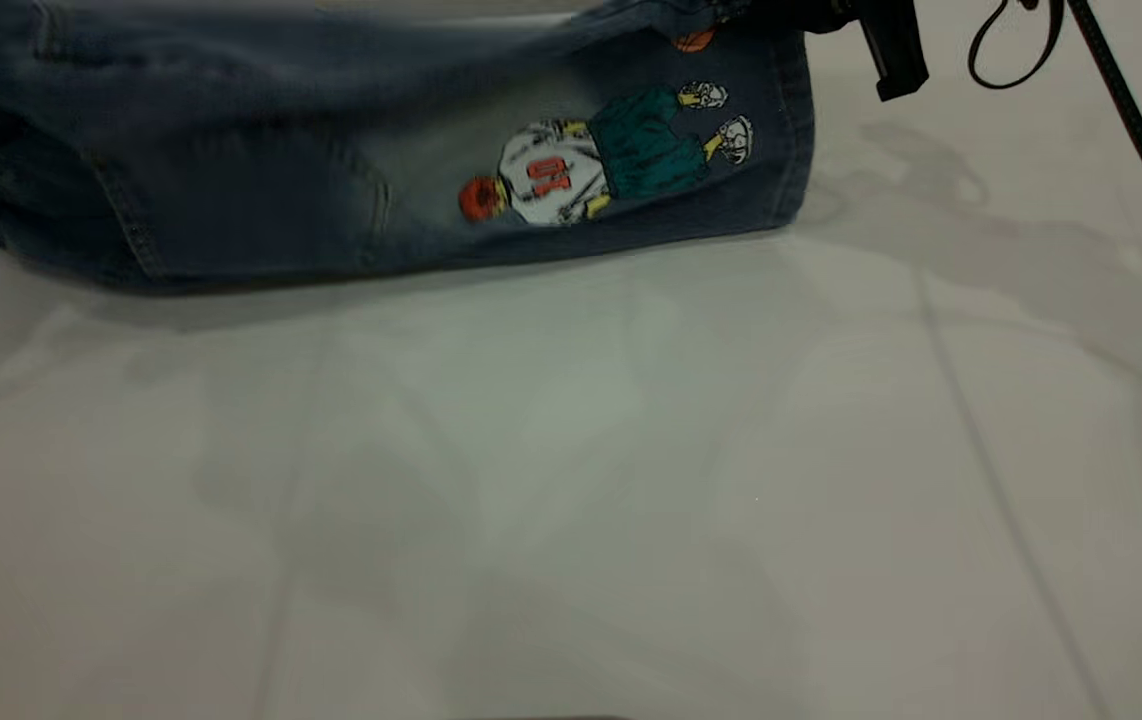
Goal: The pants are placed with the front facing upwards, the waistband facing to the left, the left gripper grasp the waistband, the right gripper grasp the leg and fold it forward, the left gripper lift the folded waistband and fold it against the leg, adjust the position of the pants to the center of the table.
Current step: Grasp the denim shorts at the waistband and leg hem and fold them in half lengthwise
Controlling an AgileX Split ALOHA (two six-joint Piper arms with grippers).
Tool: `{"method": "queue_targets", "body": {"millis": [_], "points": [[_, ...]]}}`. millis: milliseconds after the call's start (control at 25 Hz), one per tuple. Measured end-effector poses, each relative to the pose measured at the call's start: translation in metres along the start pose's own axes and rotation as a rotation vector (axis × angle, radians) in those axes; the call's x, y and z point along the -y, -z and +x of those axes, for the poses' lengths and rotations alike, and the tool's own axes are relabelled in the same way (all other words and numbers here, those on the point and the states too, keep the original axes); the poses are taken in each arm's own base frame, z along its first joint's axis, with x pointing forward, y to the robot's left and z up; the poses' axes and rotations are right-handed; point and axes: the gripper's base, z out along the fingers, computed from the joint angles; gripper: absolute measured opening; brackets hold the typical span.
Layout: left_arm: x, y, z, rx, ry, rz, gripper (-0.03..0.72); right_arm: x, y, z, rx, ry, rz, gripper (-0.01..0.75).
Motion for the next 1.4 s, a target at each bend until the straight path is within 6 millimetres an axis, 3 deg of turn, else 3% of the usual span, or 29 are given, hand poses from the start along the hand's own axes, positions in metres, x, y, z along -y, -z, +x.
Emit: {"method": "queue_targets", "body": {"millis": [280,600,880,1120,1400], "points": [[-0.01,-0.009,-0.008,0.096,0.127,-0.052,0.088,0.009,-0.016,-0.01,0.023,-0.103,0.017,0.025],[-0.039,-0.049,-0.002,0.05,0.19,-0.171,0.09,0.007,-0.029,-0.021,0.041,-0.096,0.001,0.025],[-0.026,-0.084,-0.008,-0.012,0.169,-0.13,0.091,0.011,-0.044,-0.033,0.074,-0.088,0.002,0.025],[-0.028,-0.106,-0.01,-0.026,0.137,-0.137,0.102,0.02,-0.058,-0.041,0.075,-0.091,0.004,0.037],[-0.026,-0.12,-0.011,-0.06,-0.088,-0.119,0.155,0.023,-0.061,-0.042,0.077,-0.074,0.007,0.141]]}}
